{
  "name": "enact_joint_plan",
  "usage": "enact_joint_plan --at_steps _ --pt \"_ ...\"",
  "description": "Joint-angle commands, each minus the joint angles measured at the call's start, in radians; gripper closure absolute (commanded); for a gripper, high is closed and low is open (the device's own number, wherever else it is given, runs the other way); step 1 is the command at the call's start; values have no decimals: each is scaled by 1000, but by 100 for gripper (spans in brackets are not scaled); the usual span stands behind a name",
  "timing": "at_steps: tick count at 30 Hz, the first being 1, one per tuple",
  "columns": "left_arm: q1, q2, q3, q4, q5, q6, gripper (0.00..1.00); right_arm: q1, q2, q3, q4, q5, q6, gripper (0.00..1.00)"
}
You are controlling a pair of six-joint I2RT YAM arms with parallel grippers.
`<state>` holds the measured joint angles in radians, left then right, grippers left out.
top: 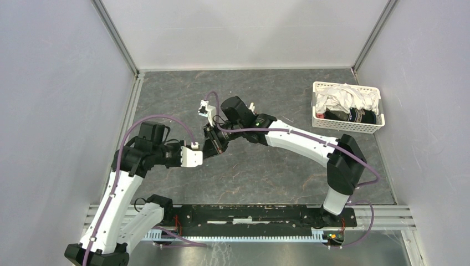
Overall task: Open the pen caps
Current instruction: Open the pen cap from the pen.
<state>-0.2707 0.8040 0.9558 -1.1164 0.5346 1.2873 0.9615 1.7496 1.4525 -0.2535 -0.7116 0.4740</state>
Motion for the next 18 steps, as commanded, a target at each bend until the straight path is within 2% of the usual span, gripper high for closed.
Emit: enact_joint_plan --at_steps 1,3,4,6,10,18 --pt "-4 -4 58 3 36 42 74 1 1 46 15 -25 -57 96" --pt "-4 5 80 -29 41 39 48 -3 -17 23 15 -30 -84 100" --pt "-4 11 93 -45 47 29 41 -8 -30 3 23 -38 -91 100" --pt "-4 29 118 -90 61 18 35 -16 -58 -39 56 -61 -99 100" --pt "-4 55 144 -141 93 10 31 -23 -99 -99 103 -89 -104 100" --pt "-3 94 152 -186 132 17 37 -27 -120 -119 136 -101 -96 100"
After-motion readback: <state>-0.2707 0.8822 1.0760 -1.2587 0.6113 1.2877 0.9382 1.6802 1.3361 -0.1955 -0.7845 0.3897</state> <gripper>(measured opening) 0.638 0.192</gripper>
